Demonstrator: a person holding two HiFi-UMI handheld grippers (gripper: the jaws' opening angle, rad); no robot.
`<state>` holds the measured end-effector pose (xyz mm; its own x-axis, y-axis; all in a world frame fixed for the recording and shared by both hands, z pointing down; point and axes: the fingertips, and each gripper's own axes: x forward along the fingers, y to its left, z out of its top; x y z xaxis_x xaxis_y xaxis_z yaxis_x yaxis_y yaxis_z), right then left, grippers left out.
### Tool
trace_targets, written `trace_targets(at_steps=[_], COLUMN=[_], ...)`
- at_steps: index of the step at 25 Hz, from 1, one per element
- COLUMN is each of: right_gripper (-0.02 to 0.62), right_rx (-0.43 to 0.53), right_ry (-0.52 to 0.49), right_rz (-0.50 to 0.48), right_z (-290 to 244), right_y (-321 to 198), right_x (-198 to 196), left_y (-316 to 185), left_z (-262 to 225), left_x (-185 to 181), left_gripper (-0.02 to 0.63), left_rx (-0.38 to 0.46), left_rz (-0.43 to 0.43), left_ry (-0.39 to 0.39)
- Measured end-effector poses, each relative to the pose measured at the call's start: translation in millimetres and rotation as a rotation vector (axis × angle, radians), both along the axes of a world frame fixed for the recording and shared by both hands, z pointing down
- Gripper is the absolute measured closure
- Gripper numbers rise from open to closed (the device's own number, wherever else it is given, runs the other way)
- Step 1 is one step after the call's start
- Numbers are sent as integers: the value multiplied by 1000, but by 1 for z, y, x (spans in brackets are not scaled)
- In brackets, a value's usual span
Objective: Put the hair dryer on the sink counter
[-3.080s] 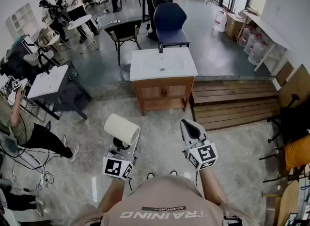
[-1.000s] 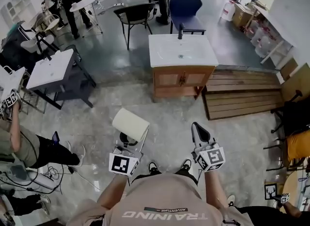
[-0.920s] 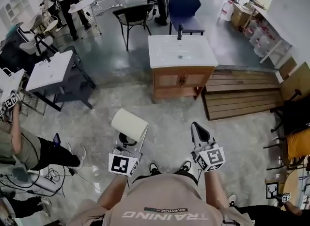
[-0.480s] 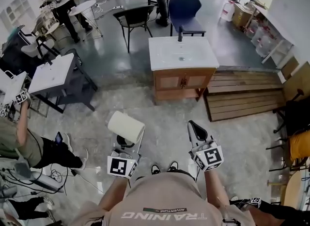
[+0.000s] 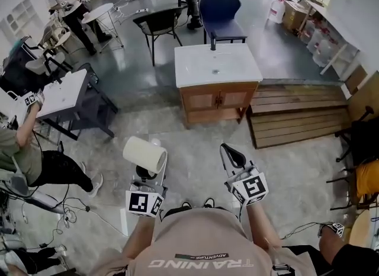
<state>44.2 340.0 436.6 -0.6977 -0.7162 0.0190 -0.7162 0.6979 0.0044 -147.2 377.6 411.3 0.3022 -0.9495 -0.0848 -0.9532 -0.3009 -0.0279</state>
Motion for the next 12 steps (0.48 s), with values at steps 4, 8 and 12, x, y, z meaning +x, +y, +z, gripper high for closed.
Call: trace_targets(at_steps=[4, 8, 12], right_gripper=[589, 589, 589], right_rx=[-6, -18, -23], right_ry=[-3, 2, 13], right_rz=[-7, -24, -32], right_z=[1, 5, 9], right_y=[-12, -28, -47], right_x=[14, 14, 9], left_y=[-11, -25, -45], left_z=[3, 4, 5], left_x=[9, 8, 3], left_gripper=[388, 388, 388], left_rx=[-10, -15, -13], left_rz=[-27, -33, -40], left_ry=[1, 10, 12])
